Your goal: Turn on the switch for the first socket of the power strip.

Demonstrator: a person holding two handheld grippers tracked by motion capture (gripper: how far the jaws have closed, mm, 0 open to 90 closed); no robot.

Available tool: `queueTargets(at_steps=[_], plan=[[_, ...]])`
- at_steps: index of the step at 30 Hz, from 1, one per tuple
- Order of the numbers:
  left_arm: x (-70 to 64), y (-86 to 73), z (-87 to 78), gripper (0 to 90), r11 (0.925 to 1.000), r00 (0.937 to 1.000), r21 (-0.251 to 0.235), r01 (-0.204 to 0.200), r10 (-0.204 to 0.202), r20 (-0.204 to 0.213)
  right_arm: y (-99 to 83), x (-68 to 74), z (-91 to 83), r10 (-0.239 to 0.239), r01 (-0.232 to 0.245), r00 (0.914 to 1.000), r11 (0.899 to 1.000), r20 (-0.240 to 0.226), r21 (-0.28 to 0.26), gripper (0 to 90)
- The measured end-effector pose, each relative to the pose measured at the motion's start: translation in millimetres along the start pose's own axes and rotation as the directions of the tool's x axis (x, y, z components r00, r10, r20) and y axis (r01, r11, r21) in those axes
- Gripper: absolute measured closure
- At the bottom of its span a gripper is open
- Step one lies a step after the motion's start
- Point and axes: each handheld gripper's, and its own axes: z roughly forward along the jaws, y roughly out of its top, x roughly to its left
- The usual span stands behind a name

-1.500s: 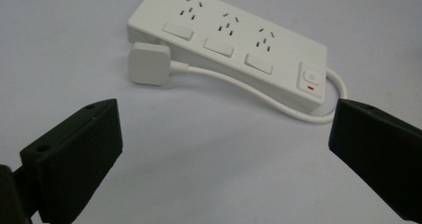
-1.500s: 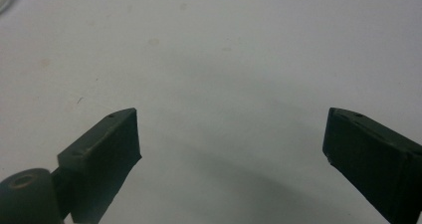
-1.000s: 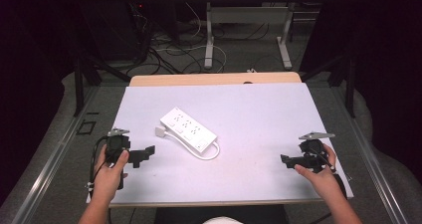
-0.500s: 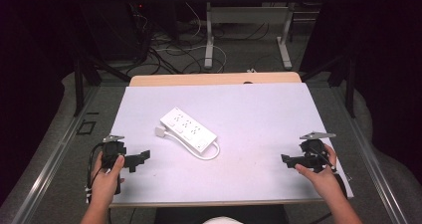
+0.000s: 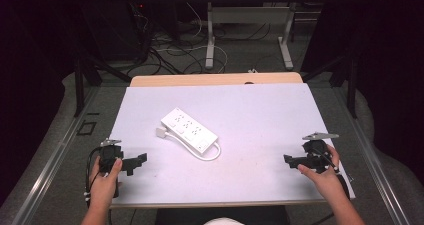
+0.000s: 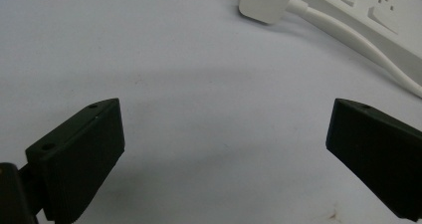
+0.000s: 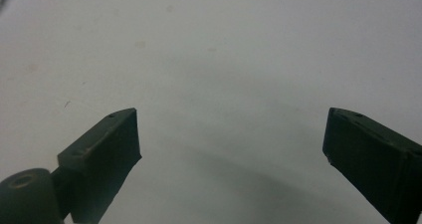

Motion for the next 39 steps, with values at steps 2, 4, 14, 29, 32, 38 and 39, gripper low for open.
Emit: queueTargets(at_steps=[2,4,14,29,32,38,39], plan=[[1.3,-0.9,-0.1,1.7,0.9999,1.0,0.011,-0.002,0.002,0.0,-0.1,0.0,0.1,0.003,-0.003,1.0,1.0,0.001,0.001,7.2],[1.8,-2.1,0.7,1.8,0.9999,1.0,0.01,0.002,-0.002,-0.003,-0.4,-0.4,0.4,0.002,-0.002,1.0,1.0,0.004,-0.001,7.1],[5.0,-7.7,6.7,2.3,0.9999,0.9999,0.017,0.0,0.0,-0.016,-1.6,-2.0,2.5,0.002,-0.002,1.0,1.0,0.002,0.002,7.1],[6.2,-10.3,9.4,3.2,0.9994,0.9998,0.034,0.003,-0.002,-0.019,-2.3,-1.8,4.2,0.013,-0.013,0.9999,1.0,0.009,0.001,7.1],[6.3,-10.3,9.6,3.1,0.9994,0.9998,0.033,0.002,-0.001,-0.019,-2.5,-2.9,3.8,0.005,-0.005,1.0,1.0,0.008,0.004,7.1],[6.5,-10.4,9.7,3.2,0.9995,0.9998,0.032,0.002,-0.002,-0.019,-2.5,-2.7,4.5,0.006,-0.006,0.9999,1.0,0.008,0.002,7.1],[6.4,-10.4,9.7,3.2,0.9995,0.9998,0.033,0.002,-0.001,-0.02,-2.5,-2.8,4.5,0.005,-0.005,1.0,1.0,0.008,0.003,7.1]])
